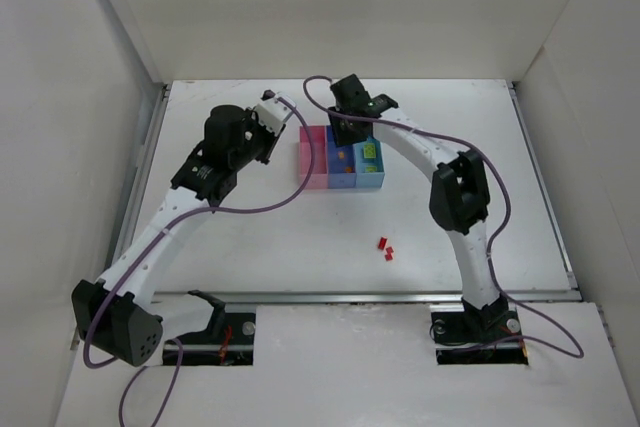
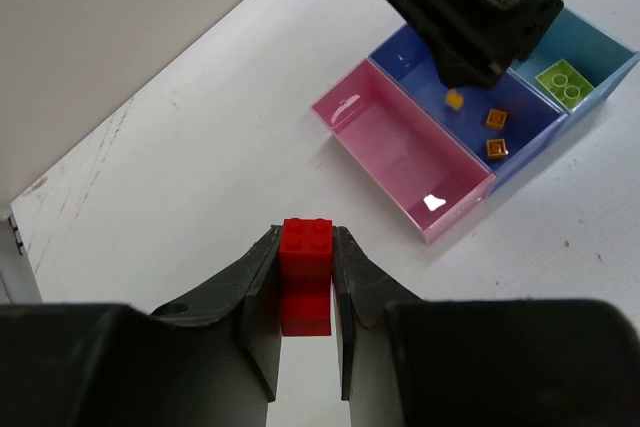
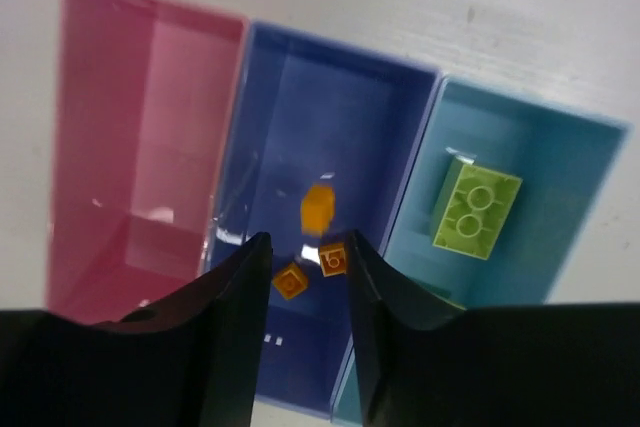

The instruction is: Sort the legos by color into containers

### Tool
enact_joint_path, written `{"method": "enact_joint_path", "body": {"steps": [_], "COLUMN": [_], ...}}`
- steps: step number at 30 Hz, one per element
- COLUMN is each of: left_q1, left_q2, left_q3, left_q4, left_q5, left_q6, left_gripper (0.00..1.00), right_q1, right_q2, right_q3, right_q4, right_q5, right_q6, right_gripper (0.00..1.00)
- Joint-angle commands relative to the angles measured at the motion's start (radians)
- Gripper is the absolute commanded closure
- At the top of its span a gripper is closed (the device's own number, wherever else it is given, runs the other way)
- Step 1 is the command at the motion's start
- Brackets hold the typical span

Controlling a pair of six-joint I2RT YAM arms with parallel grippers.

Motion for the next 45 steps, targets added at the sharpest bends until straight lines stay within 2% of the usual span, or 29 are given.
{"method": "enact_joint_path", "body": {"steps": [1,4,5,9,14,18,19,20,23,24,25,26,27,29,31,33,35,36,37,42,45], "left_q1": [0.006,0.006,0.006,0.006,0.006,0.006,0.006,0.006,0.006,0.006,0.006,0.006,-0.035,-0.044,-0.056,-0.056,-0.067,-0.067,-0.088,-0.306,-0.337], "left_q2": [-0.042,-0.042,-0.042,-0.042,-0.042,-0.042,-0.042,-0.042,-0.022,-0.012,0.001,0.018,0.056,0.092,0.144,0.178,0.227,0.242,0.273,0.373,0.423], "left_q3": [0.036,0.036,0.036,0.036,0.036,0.017,0.016,0.016,0.026,0.047,0.061,0.075,0.088,0.098,0.110,0.142,0.197,0.207,0.207,0.127,0.067], "left_q4": [0.023,0.032,0.032,0.032,0.032,0.023,0.023,0.023,-0.004,-0.058,-0.102,-0.148,-0.185,-0.244,-0.280,-0.317,-0.389,-0.406,-0.406,-0.408,-0.322], "left_q5": [-0.002,0.007,0.007,0.007,0.017,0.017,0.017,0.030,0.131,0.186,0.314,0.352,0.353,0.365,0.398,0.467,0.618,0.648,0.649,0.271,0.205], "left_q6": [0.006,0.006,0.006,0.006,-0.003,-0.003,-0.003,-0.003,0.025,0.055,0.099,0.140,0.164,0.164,0.156,0.156,0.165,0.197,0.208,0.303,0.267], "left_gripper": [1.00,1.00,1.00,1.00,1.00,1.00,1.00,1.00,1.00,1.00,1.00,1.00,1.00,1.00,1.00,1.00,1.00,1.00,1.00,1.00,1.00], "right_q1": [-0.009,-0.009,-0.009,-0.009,-0.009,-0.009,-0.009,-0.018,-0.027,-0.037,-0.037,-0.047,-0.064,-0.099,-0.121,-0.130,-0.130,-0.130,-0.130,-0.139,-0.139], "right_q2": [-0.015,-0.024,-0.024,-0.073,-0.229,-0.395,-0.430,-0.464,-0.601,-0.660,-0.688,-0.713,-0.736,-0.791,-0.843,-0.885,-0.946,-0.963,-0.975,-0.984,-1.009], "right_q3": [0.024,0.013,-0.001,-0.025,-0.071,-0.205,-0.281,-0.324,-0.482,-0.516,-0.545,-0.597,-0.622,-0.668,-0.734,-0.809,-0.855,-0.876,-0.906,-0.915,-0.924], "right_q4": [-0.038,-0.038,-0.038,-0.047,-0.043,-0.033,-0.021,-0.010,0.022,0.034,0.034,0.034,0.025,0.025,0.025,0.094,0.163,0.178,0.178,0.134,0.123], "right_q5": [-0.042,-0.070,-0.070,0.002,-0.010,-0.022,-0.022,-0.022,-0.078,-0.087,-0.087,-0.069,-0.068,-0.087,-0.151,-0.287,-0.360,-0.381,-0.381,-0.311,-0.291], "right_q6": [-0.020,-0.057,-0.057,-0.057,-0.048,-0.048,-0.048,-0.048,-0.048,-0.048,-0.039,-0.039,-0.027,-0.017,-0.017,-0.028,-0.028,-0.028,-0.028,-0.017,-0.017], "right_gripper": [0.57,0.56,0.50,0.50,0.50,0.50,0.45,0.45,0.39,0.39,0.39,0.36,0.36,0.36,0.36,0.36,0.36,0.36,0.36,0.36,0.36]}}
